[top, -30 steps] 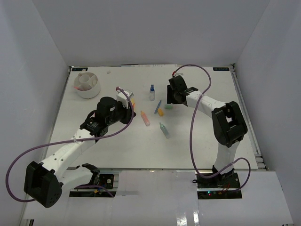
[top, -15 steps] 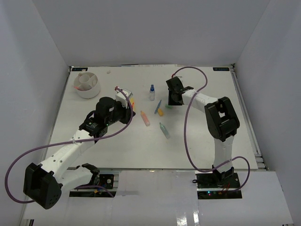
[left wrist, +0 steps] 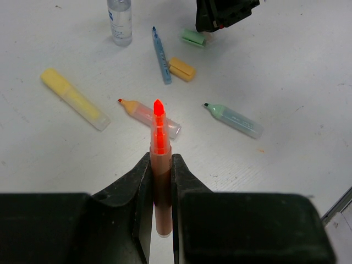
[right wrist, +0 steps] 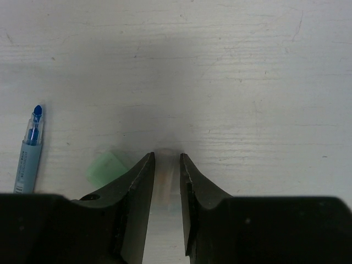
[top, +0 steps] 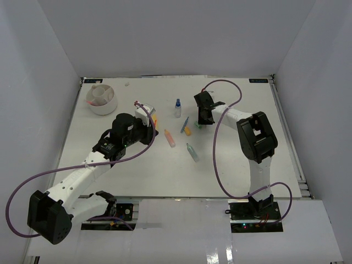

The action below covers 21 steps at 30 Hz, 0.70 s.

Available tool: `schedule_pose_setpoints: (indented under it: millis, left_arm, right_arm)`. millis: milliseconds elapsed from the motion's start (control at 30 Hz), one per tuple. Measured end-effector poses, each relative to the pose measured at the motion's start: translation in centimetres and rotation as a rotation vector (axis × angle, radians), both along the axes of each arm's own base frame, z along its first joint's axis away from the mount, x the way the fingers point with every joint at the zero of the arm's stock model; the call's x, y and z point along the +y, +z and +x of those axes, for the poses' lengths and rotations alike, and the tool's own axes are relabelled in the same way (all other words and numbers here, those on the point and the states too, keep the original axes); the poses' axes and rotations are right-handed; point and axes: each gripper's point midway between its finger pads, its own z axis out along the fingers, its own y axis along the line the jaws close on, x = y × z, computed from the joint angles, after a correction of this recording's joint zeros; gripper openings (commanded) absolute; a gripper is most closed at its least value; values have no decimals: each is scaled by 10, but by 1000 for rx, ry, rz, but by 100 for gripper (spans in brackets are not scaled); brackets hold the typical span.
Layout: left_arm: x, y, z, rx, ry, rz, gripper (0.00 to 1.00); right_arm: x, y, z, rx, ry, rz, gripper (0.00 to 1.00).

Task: Sort the stationery into containers
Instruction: Close the pen cap on the pen.

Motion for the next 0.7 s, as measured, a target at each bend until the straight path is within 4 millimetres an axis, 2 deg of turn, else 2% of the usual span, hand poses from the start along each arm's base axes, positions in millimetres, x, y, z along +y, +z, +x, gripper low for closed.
schedule_pose_setpoints:
  millis: [33, 167, 333, 433, 533, 600, 700]
  left_arm:
    - [0, 0, 0, 0, 0, 0, 0]
    - [0, 0, 0, 0, -1, -1, 0]
    - [-3, 1, -3, 4, -24, -10, 0]
    - [-10, 4, -7, 1, -64, -32, 0]
    - [-20, 12, -13, -11, -132, -74, 0]
    - [-28, 19, -18, -21, -182, -107, 0]
    - [-40, 30, -26, -36, -265, -155, 0]
  right_arm:
    - [0, 0, 0, 0, -1, -2, 23]
    - [-1, 0, 0, -2, -1, -7, 11]
    - [-1, 4, 0, -9, 5, -5, 8]
    - [-2, 19, -7, -43, 37, 22, 8]
    - [2, 62, -18, -148, 95, 97, 8]
    - [8, 105, -27, -264, 149, 178, 8]
    - [24, 185, -42, -496, 261, 334, 8]
